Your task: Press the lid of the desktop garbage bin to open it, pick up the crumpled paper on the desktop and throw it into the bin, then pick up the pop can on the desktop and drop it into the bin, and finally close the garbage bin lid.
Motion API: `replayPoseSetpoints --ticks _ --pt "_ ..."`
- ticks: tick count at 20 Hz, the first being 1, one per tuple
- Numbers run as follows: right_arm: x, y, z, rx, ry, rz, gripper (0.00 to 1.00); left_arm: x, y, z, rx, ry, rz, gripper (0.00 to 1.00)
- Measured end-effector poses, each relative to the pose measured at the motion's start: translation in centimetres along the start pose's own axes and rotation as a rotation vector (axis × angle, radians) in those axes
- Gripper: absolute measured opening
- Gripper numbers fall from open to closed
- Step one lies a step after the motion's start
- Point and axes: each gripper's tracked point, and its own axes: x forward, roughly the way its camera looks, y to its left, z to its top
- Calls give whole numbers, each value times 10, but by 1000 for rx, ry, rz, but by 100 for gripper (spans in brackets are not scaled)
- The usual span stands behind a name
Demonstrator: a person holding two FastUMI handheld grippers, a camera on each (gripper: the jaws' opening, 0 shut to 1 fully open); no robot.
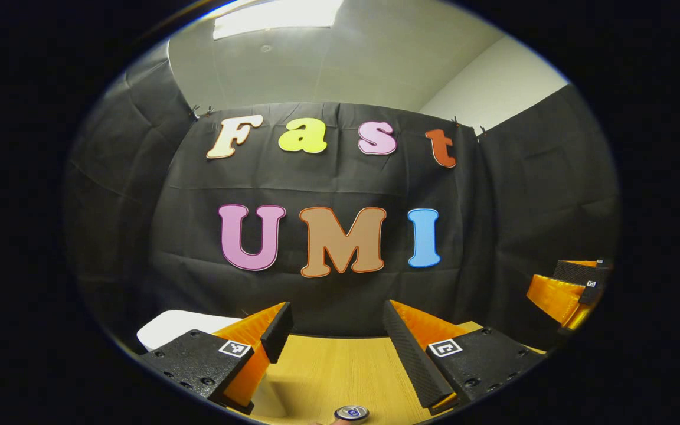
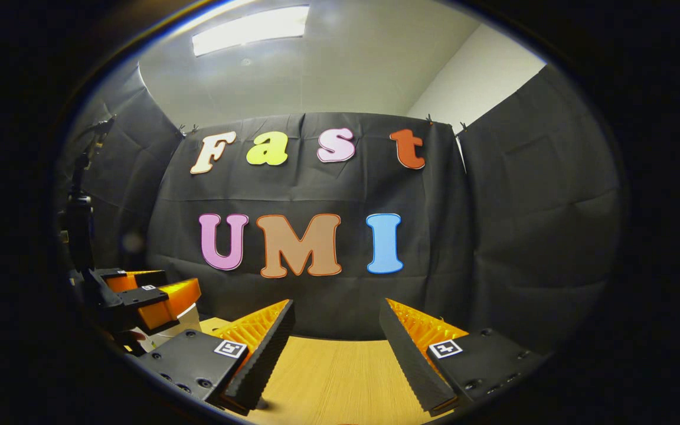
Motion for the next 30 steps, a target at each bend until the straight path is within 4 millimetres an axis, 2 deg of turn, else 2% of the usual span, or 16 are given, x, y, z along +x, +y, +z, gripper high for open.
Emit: replayPoseSetpoints --ticks 2,8,9,11,14,15,18,19,21,24,26,30 --pt "0 -1 0 3 1 -3 93 1 0 -1 0 4 0 93" --pt "3 -2 -5 -4 20 -5 99 2 -2 -4 -6 11 -9 93" --pt "4 -2 -5 -6 21 -7 93 3 -2 -3 -4 11 -8 93" --pt "4 -3 -8 -10 27 -8 96 3 -4 -4 -6 13 -17 91" --pt "6 -3 -10 -7 35 -7 96 4 -8 -4 1 10 -33 72" --pt "6 -3 -10 -7 35 -7 96 5 -10 -5 1 11 -41 70" --pt "8 -4 -11 -6 35 -6 93 7 -18 -8 1 20 -78 50" --pt "9 -3 -11 -5 36 -4 93 7 -19 -9 3 27 -83 48" --pt "10 -3 -12 -7 39 -3 96 7 -14 -9 11 30 -71 36" --pt "12 -2 -12 -5 38 -1 96 10 -2 -16 25 48 -23 9" --pt "14 -1 -13 -5 37 0 96 11 3 -21 20 68 -1 0" --pt "18 2 -15 -3 40 9 96 13 12 -16 36 57 15 0"
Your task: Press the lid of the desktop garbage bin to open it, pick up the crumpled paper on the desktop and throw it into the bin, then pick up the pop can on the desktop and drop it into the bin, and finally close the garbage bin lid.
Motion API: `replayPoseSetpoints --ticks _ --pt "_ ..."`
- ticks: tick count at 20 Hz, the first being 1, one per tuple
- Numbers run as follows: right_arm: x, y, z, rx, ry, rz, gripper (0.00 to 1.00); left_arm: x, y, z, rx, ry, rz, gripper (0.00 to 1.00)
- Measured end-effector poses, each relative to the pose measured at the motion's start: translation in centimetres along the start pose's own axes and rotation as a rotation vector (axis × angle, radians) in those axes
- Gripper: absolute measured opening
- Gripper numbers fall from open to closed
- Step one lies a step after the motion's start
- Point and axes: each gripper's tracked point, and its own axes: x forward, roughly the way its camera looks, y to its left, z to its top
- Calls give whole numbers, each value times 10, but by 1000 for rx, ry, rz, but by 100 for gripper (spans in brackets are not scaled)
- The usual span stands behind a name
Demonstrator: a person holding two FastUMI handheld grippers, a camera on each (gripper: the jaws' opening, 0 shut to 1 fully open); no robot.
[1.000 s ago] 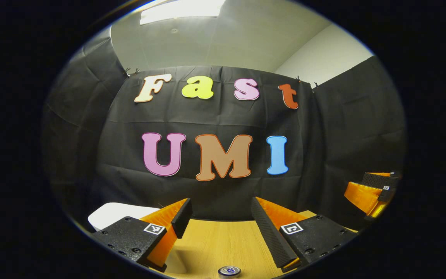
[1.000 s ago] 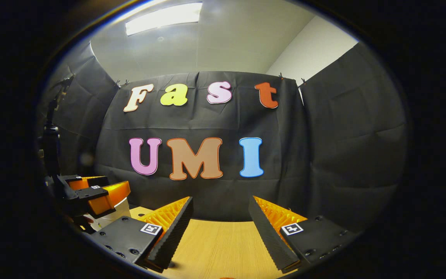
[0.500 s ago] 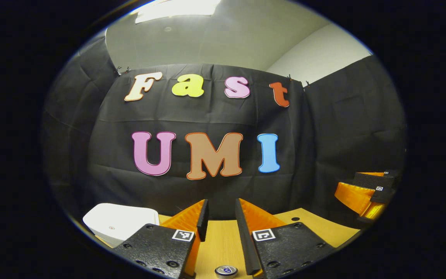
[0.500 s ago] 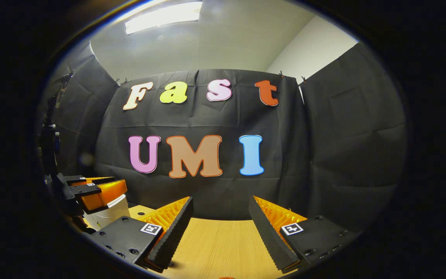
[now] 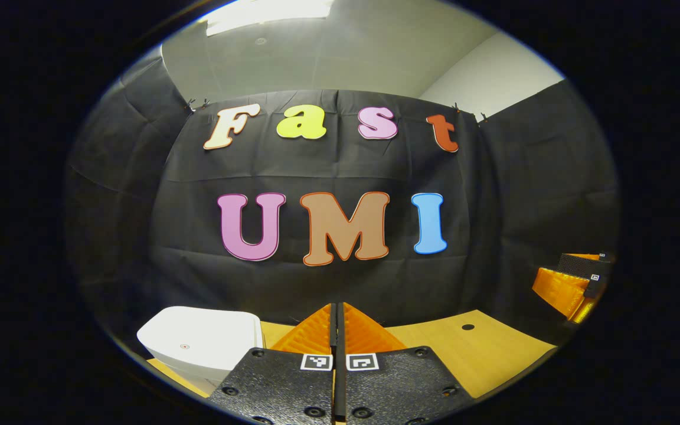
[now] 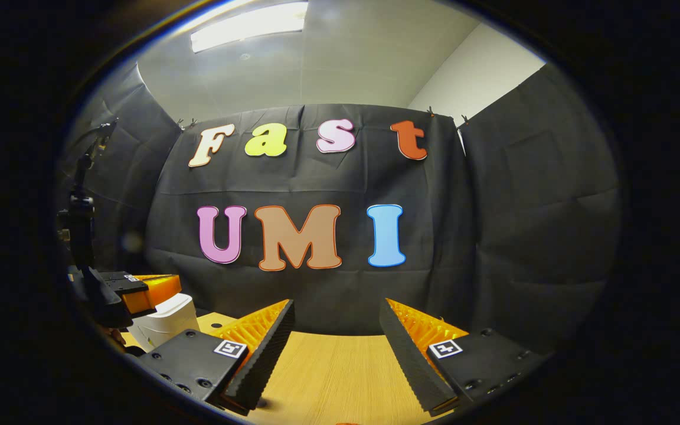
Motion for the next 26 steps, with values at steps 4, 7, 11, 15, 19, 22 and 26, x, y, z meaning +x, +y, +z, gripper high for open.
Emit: replayPoseSetpoints --ticks 4,7,11,15,19,22,26 --pt "4 7 -1 0 1 16 96 2 22 5 36 -19 51 0" --pt "6 12 -3 5 3 28 96 4 46 3 37 -10 110 0" --pt "10 18 -7 9 12 42 96 6 88 -4 35 13 208 0" --pt "11 26 -10 1 21 55 96 4 122 -17 37 48 283 0" --pt "13 33 -13 -4 35 66 96 3 151 -38 45 90 345 0" --pt "13 39 -16 -10 45 77 96 -4 172 -56 49 127 397 0" --pt "15 44 -18 -19 53 89 96 -11 185 -81 42 185 434 0"
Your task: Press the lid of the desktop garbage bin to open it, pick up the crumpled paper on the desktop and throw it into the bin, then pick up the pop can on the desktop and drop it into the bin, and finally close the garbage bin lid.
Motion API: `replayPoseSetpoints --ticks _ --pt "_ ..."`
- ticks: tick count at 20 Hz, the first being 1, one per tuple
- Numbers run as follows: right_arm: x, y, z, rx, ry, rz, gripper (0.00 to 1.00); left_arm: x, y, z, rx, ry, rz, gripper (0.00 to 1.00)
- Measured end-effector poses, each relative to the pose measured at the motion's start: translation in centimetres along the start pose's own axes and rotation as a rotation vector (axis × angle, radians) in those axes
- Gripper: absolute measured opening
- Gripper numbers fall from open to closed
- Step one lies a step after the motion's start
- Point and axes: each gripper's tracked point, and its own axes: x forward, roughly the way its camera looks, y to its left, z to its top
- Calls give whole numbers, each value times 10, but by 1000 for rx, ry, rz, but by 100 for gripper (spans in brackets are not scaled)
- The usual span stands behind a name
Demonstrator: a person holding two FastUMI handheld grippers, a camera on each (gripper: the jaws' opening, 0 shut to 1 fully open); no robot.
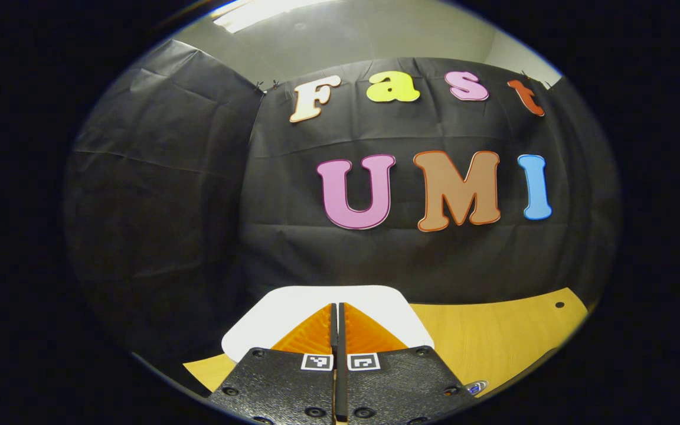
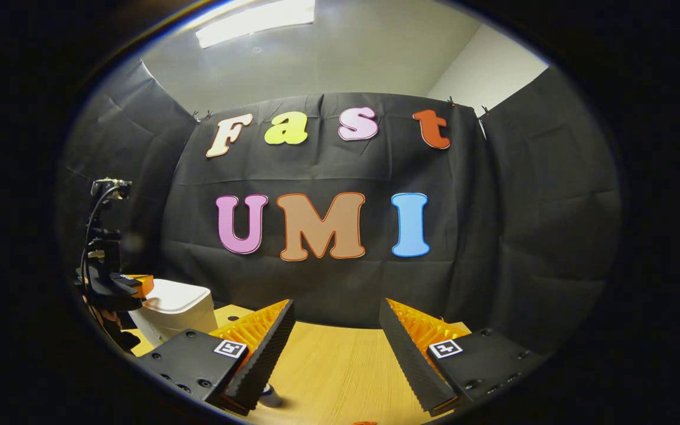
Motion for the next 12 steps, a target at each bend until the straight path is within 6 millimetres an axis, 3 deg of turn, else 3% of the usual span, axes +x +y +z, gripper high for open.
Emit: replayPoseSetpoints --ticks 3,5,7,9,12 --pt "3 5 -3 0 10 13 96 1 4 -30 5 88 12 0" --pt "3 9 -7 -6 23 23 96 -6 4 -16 40 -13 16 0" --pt "4 13 -11 -18 37 34 96 -2 7 -27 24 -4 27 0" --pt "4 17 -13 -17 45 49 96 -4 5 -29 -42 13 23 0" --pt "8 23 -13 -22 48 72 96 -4 4 -22 26 -41 7 0"
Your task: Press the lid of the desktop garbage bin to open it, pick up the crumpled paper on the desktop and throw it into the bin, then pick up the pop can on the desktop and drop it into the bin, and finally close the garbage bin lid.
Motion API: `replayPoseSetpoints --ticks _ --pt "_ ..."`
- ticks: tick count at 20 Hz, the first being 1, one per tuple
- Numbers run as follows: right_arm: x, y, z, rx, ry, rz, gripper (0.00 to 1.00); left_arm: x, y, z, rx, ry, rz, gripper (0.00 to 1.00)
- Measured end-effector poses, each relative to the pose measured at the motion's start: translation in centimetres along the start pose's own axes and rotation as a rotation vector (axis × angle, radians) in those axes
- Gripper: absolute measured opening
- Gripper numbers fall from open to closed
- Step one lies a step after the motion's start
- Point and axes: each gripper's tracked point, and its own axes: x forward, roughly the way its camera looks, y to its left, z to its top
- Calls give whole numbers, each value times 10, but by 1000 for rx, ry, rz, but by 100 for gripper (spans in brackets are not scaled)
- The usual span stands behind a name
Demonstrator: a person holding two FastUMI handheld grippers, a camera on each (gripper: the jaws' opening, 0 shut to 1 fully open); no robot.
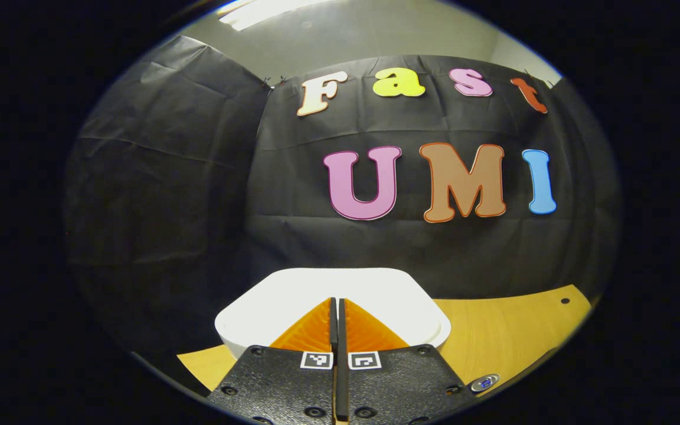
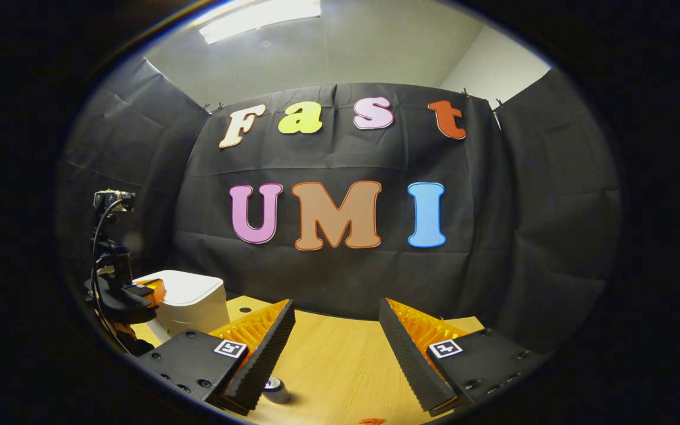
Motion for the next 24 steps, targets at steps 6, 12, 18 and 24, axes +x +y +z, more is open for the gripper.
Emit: replayPoseSetpoints --ticks 6,12,18,24 --pt "12 -5 -10 52 16 1 96 1 -8 15 8 1 -75 8" --pt "19 -26 -33 48 56 -49 99 -16 -31 77 14 -145 -167 43" --pt "26 -42 -68 48 132 -82 96 -47 -78 112 -39 -220 -316 71" --pt "31 -54 -113 38 220 -94 96 -73 -107 132 -16 -275 -397 93"
